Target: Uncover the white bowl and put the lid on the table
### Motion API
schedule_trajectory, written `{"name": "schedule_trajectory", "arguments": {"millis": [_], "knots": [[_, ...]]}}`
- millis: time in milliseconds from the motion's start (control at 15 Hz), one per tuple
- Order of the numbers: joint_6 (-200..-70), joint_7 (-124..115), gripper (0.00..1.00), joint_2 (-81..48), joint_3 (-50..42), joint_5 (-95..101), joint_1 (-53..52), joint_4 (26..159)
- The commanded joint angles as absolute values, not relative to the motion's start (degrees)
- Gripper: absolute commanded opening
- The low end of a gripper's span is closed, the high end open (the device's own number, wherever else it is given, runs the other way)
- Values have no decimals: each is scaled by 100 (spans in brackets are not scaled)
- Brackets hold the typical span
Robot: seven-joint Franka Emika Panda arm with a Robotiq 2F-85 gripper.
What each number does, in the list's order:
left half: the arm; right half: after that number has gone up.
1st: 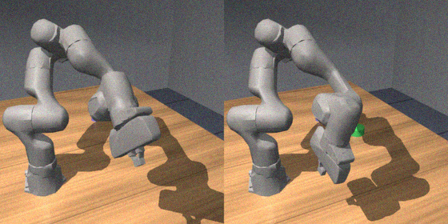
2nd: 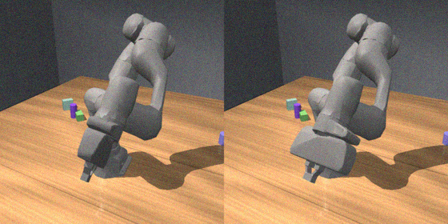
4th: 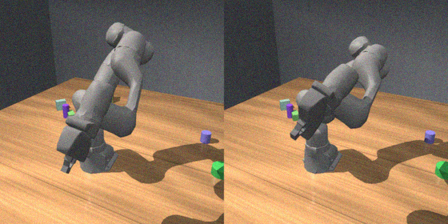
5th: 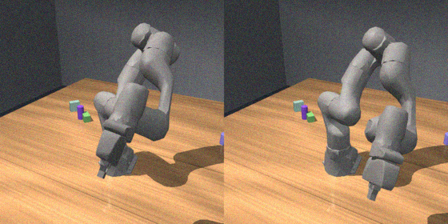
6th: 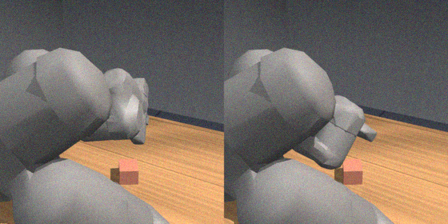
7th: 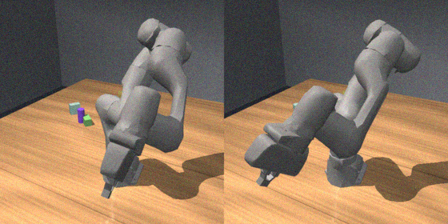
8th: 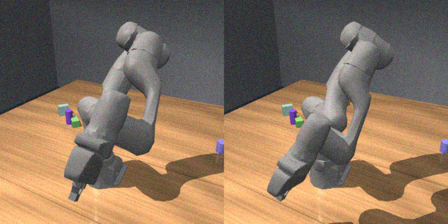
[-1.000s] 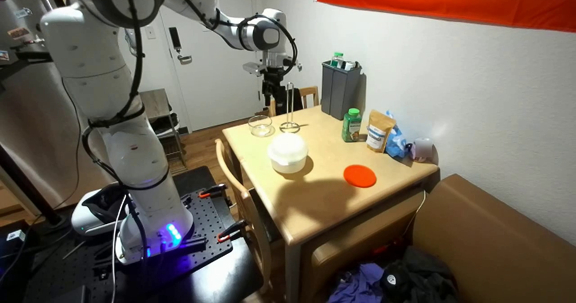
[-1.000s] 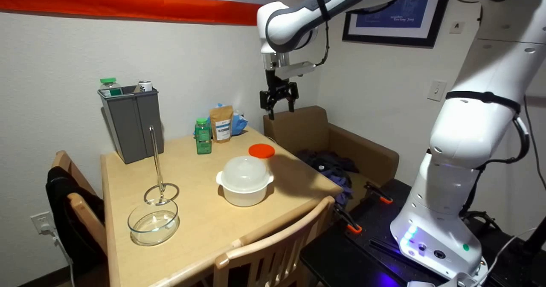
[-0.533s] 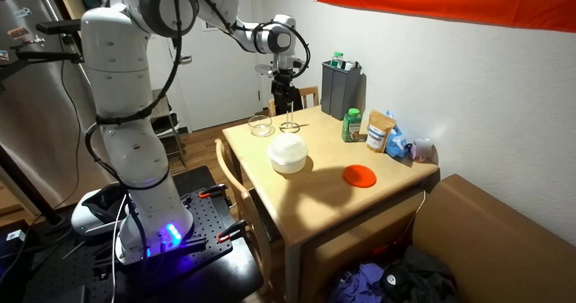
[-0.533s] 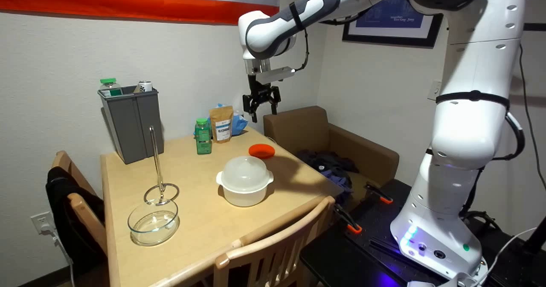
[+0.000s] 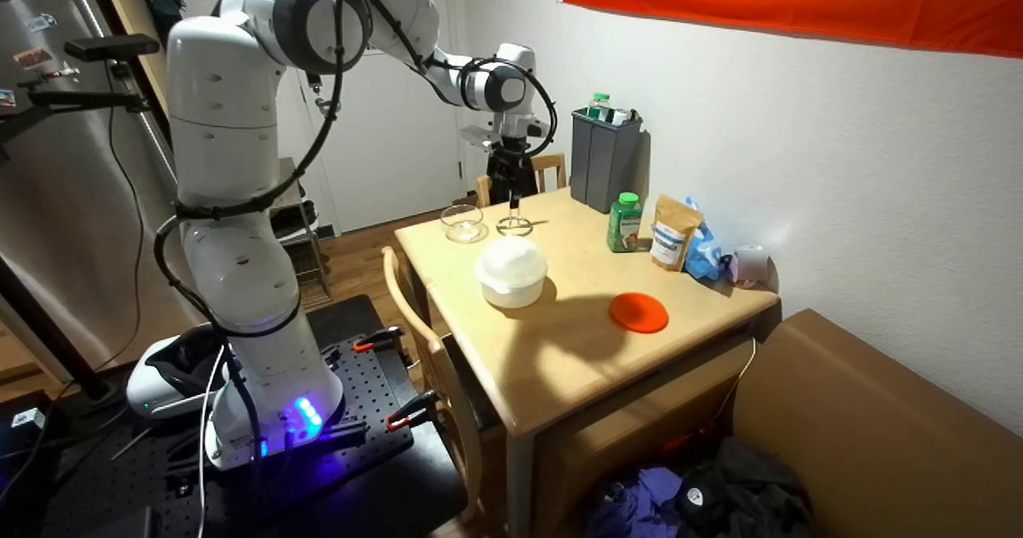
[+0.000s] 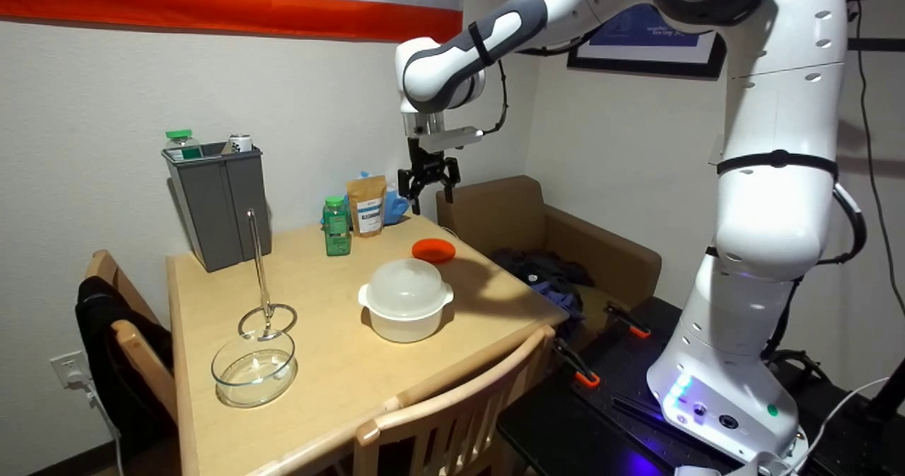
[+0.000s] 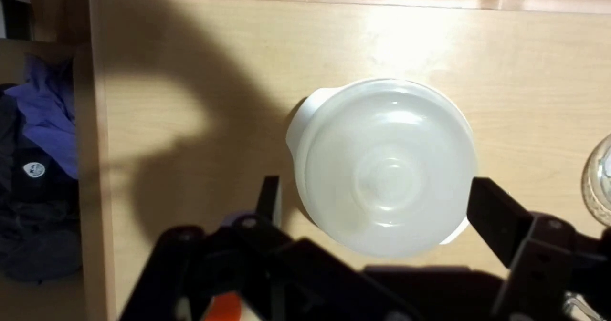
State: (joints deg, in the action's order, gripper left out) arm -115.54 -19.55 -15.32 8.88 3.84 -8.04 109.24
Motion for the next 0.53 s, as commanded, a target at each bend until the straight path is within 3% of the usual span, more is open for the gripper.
{"name": "schedule_trajectory", "arguments": {"millis": [0,467], "knots": [[-11635,-1639,100,-2293,797,189,-897,10371],[-11495,-1332,100,-3483,704,187,-985,9360]]}}
